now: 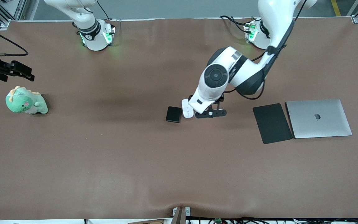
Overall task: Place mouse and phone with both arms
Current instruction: 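Lower the left gripper over the white mouse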
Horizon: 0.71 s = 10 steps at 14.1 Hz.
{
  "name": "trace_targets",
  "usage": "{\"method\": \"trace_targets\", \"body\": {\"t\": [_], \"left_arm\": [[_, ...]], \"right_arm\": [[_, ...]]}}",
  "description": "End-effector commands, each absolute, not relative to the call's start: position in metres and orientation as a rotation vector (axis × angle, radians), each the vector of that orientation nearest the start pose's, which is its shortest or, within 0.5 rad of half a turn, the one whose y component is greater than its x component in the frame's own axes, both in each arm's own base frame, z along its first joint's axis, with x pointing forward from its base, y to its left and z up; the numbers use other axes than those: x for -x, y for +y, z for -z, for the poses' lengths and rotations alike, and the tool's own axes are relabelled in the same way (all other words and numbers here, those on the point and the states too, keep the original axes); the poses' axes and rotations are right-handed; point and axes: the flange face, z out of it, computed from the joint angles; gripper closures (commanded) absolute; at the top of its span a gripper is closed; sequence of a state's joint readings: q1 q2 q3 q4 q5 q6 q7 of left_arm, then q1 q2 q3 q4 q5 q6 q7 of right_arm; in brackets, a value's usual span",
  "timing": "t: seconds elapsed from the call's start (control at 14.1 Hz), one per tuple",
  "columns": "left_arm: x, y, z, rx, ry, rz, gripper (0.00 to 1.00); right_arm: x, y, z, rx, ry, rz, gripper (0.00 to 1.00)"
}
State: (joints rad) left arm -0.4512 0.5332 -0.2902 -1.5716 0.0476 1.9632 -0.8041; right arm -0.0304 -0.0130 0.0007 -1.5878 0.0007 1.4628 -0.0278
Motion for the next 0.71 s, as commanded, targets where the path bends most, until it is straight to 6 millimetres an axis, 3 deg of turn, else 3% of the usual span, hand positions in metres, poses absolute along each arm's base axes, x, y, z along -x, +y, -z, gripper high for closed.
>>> {"method": "trace_targets", "body": {"t": [0.0,0.14,0.28,0.43,0.64], "left_arm": [[-0.506,-0.461,-0.291,3.110,-0.132,-0.201,0.00],[-0.485,-0.482,-0.256,3.109,-0.145,-0.171,0.00],[-0.477,-0.495,-0.227,3.107,-0.190,-0.110,0.00],[-0.466,-0.507,-0.206,3.110,-0.204,-0.081,0.00],[-0.462,-0.509,-0.196,3.102,-0.239,-0.070,0.00]], "right_arm": [[-0.538,-0.016,-0.615,3.132,0.021,-0.183,0.00],[-0.538,-0.015,-0.615,3.132,0.019,-0.183,0.00],[-0.539,-0.012,-0.616,3.133,0.012,-0.180,0.00],[-0.539,-0.015,-0.614,3.132,0.021,-0.183,0.00],[-0.539,-0.015,-0.614,3.118,0.020,-0.181,0.00]]}}
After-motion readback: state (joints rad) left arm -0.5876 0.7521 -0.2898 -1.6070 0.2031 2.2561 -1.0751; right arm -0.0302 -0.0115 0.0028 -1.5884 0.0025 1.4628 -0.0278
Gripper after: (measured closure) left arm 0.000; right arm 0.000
